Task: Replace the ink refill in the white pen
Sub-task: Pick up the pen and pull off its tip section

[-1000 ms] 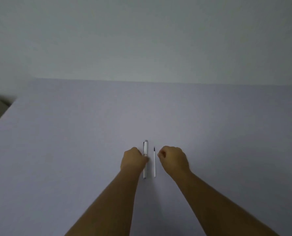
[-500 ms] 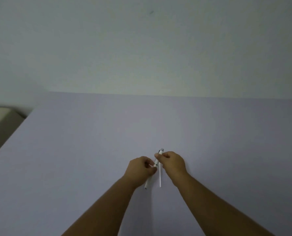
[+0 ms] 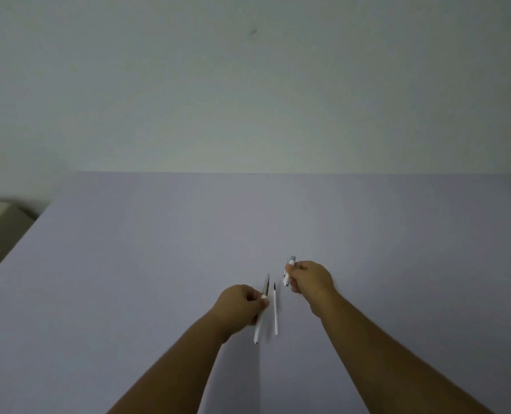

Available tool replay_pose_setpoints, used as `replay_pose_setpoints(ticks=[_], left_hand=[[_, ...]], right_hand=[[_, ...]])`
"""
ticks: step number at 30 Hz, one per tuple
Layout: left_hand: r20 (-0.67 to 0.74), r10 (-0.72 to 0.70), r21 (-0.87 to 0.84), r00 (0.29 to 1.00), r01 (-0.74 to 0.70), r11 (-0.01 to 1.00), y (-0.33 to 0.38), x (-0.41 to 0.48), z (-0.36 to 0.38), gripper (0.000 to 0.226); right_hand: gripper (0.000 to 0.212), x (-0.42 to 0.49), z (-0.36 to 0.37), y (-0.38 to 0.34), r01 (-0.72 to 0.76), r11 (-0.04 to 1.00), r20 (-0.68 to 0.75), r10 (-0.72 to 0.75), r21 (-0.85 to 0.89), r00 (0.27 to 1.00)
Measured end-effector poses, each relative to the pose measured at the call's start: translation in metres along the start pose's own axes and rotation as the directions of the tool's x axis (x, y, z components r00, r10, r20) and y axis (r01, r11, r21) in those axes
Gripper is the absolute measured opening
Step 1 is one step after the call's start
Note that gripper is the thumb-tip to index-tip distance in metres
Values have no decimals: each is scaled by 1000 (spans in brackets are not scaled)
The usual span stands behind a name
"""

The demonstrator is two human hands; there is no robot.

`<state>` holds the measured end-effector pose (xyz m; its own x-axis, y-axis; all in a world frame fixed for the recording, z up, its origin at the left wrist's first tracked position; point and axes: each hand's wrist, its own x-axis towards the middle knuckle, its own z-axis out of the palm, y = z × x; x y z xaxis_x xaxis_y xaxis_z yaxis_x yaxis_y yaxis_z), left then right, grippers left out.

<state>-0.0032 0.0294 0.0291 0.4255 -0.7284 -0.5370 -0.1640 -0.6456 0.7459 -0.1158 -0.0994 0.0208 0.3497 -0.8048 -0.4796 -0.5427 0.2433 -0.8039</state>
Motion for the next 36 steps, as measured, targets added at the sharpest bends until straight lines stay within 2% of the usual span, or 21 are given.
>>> replay_pose_setpoints(ticks=[2,3,10,19,25,27,29,31,33,36], left_hand=[[-27,2,-25,1000,-3,1000,-3,4,2,16],[-37,4,-39,999,-6,999,-4,5,3,14],[-64,4,-90,998,-9,996,-4,10,12,10],[-72,23,-21,997,-25,999,-1,9,16,11],[-91,41,22,995,-39,999,2,6,13,16],[-106,55,28,993,-52,998,5,5,12,16],[-121,84,51,989,-78,996,10,3,11,16],[-127,127,115,984,-113,987,15,1,10,18],[-113,154,152,981,-136,979,21,-2,8,21],[-53,152,51,987,-150,987,29,-7,0,22]], right_hand=[[34,3,3,13,43,953,65,-24,-301,998],[35,3,7,21,56,928,71,-31,-369,997],[16,4,14,50,23,949,-35,-36,-313,999],[17,4,18,55,46,957,-46,-62,-285,997],[21,0,12,42,47,982,-91,-65,-183,994],[30,-5,9,29,66,998,-25,-66,7,998],[30,-13,9,15,43,987,115,-60,153,992],[27,-19,10,6,83,985,182,-110,152,977],[26,-20,9,-2,130,978,173,-158,162,972],[20,-22,1,-10,119,955,201,-178,272,963]])
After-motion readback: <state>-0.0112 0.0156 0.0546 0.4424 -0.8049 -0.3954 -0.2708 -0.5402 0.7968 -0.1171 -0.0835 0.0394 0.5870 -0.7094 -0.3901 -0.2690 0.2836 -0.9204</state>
